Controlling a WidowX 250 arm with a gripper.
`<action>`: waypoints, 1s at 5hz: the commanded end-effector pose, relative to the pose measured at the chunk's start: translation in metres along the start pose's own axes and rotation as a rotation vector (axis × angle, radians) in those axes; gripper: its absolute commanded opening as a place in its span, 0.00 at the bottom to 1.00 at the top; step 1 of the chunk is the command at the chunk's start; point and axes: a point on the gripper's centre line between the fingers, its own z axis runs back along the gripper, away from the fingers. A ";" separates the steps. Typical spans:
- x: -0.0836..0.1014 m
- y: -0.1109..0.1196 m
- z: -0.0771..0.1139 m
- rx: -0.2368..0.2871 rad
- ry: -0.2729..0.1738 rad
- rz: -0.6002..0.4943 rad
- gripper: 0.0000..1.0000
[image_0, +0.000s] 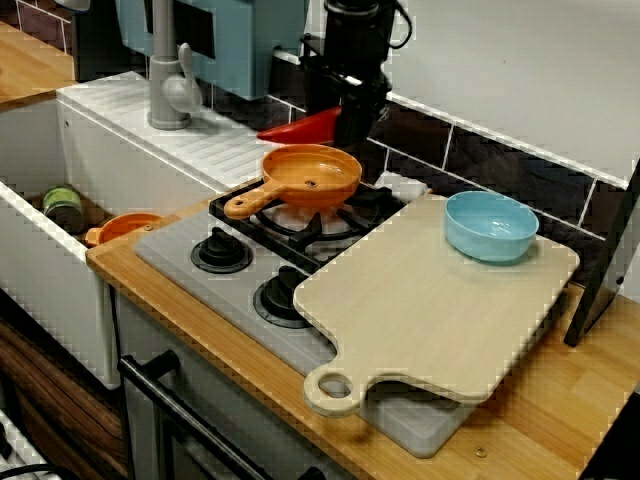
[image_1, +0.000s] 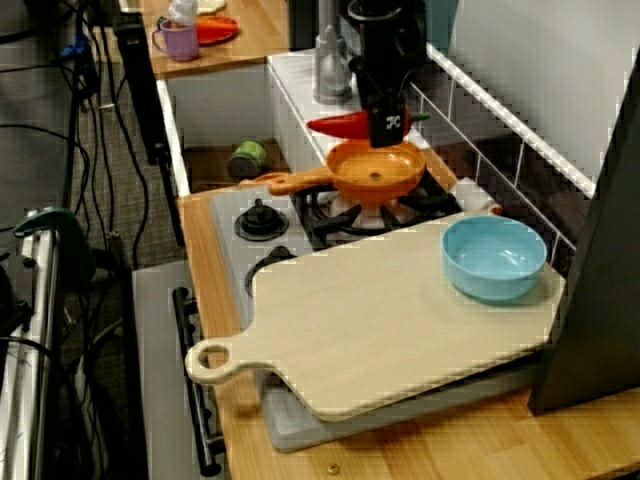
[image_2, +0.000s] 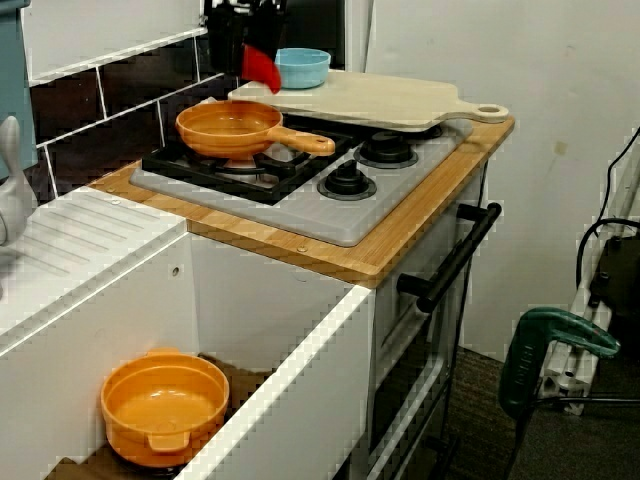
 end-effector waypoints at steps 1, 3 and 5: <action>-0.013 0.020 0.000 0.048 -0.020 0.010 0.00; -0.016 0.019 0.002 0.030 -0.026 0.044 1.00; -0.008 0.015 0.008 -0.034 -0.006 0.066 1.00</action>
